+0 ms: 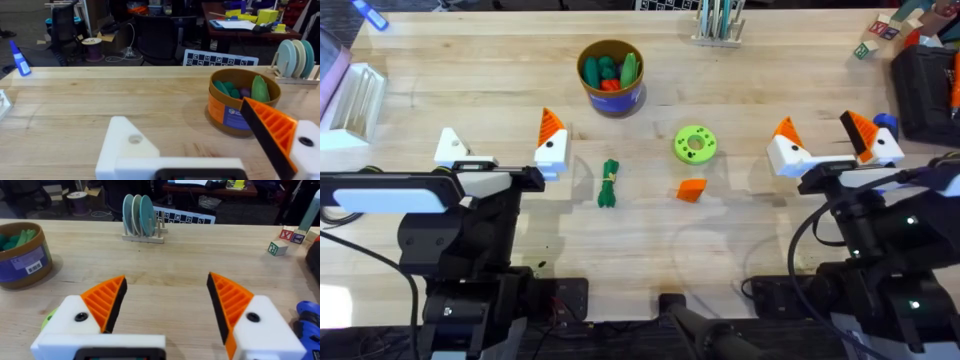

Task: Pick up the gripper from the table and insert it into the empty holder that is missing its gripper. Then pick up a screw, insert it into the mounting hole, and use the screwdriver to tighten it. Finally, clean up the table by picking up the vegetable and placing it into the bucket.

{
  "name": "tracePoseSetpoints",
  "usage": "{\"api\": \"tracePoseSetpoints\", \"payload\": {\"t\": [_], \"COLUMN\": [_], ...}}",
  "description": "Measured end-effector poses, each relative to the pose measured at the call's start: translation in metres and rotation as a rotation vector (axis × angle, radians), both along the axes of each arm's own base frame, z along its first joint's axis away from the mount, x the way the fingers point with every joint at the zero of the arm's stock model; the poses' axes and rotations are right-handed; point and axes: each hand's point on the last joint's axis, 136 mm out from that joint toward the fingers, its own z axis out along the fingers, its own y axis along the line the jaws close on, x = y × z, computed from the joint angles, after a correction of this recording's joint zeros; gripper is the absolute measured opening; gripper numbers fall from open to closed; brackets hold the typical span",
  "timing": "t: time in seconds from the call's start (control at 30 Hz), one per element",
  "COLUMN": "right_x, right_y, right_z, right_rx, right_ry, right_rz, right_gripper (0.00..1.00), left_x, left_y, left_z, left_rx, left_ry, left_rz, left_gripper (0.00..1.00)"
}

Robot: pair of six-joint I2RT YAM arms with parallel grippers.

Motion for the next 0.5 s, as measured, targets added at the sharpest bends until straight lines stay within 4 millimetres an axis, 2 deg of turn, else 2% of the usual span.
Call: {"api": "tracePoseSetpoints", "payload": {"t": [0.33,0.5], "right_x": [0.000,-0.002], "right_y": [-0.002,-0.005], "right_z": [0.000,0.005], "right_rx": [-0.001,-0.003], "right_ry": [-0.001,0.012], "right_rz": [-0.011,-0.030], "right_gripper": [0.992,0.992], "left_x": [0.000,-0.004], "left_y": [0.000,0.000], "left_z": [0.000,-0.012], "left_rx": [-0.002,-0.030], "left_ry": [0.002,0.095], "left_rz": [0.000,0.002], "left_gripper": [0.986,0.986]}}
